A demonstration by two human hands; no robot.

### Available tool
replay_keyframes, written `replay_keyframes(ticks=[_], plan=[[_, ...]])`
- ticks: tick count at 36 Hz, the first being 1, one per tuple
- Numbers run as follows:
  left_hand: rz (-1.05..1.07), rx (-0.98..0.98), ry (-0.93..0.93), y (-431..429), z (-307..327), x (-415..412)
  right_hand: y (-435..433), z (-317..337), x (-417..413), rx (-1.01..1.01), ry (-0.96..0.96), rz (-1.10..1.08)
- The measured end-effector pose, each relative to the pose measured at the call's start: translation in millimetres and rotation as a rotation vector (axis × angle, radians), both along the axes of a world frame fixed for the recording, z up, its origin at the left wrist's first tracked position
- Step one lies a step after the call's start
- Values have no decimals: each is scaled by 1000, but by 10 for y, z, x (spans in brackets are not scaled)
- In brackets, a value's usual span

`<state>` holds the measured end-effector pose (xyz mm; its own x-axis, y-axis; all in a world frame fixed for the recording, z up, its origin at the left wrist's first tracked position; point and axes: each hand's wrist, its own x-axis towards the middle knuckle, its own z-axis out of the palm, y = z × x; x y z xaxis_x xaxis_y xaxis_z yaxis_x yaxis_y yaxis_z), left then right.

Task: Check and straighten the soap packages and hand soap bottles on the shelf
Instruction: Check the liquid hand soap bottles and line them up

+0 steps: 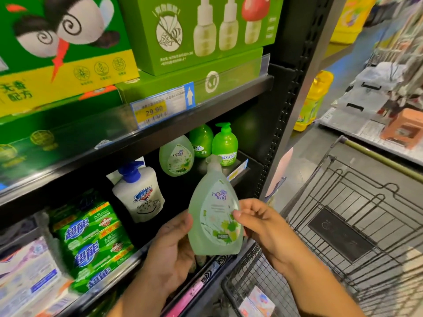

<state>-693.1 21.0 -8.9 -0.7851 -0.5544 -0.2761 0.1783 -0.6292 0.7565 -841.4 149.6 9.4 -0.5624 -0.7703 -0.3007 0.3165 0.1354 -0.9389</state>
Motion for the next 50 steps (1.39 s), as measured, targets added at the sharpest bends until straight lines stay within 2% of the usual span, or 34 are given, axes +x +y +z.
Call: replay_keyframes(ticks=[4, 9, 12, 18, 23, 28, 33, 37, 41, 43, 46, 48, 50], plan=[[-36, -80, -37, 40, 77, 26, 59, 47, -18, -128, -132, -89], [-48, -148, -133, 66, 164, 17, 96, 90, -25, -156, -39, -163], [-87, -214, -199, 124, 214, -18, 107, 153, 40, -191, 51, -124], [22, -247, -152, 107, 268, 39, 143, 154, 125, -269, 128, -25], [62, -417, -204, 104, 264, 61, 144, 149, 161, -233, 193, 92], [53, -452, -193, 109, 262, 93, 138, 124, 86, -222, 254, 73], [-18, -637, -212, 40, 240, 146, 182, 118, 17, -213, 513, 136], [11, -852, -143, -28, 237, 203, 214, 99, -31, -189, 981, 141], [42, -939, -1, -32, 277, 260, 212, 52, -35, -227, 1117, 136], [61, -989, 31, -40, 320, 275, 202, 40, -37, -259, 1120, 119], [72, -1033, -32, -68, 401, 272, 173, 112, -8, -298, 997, 121], [40, -979, -111, -79, 436, 268, 158, 162, 22, -323, 805, 132], [-3, -845, -142, -67, 468, 246, 132, 181, 24, -314, 603, 140]])
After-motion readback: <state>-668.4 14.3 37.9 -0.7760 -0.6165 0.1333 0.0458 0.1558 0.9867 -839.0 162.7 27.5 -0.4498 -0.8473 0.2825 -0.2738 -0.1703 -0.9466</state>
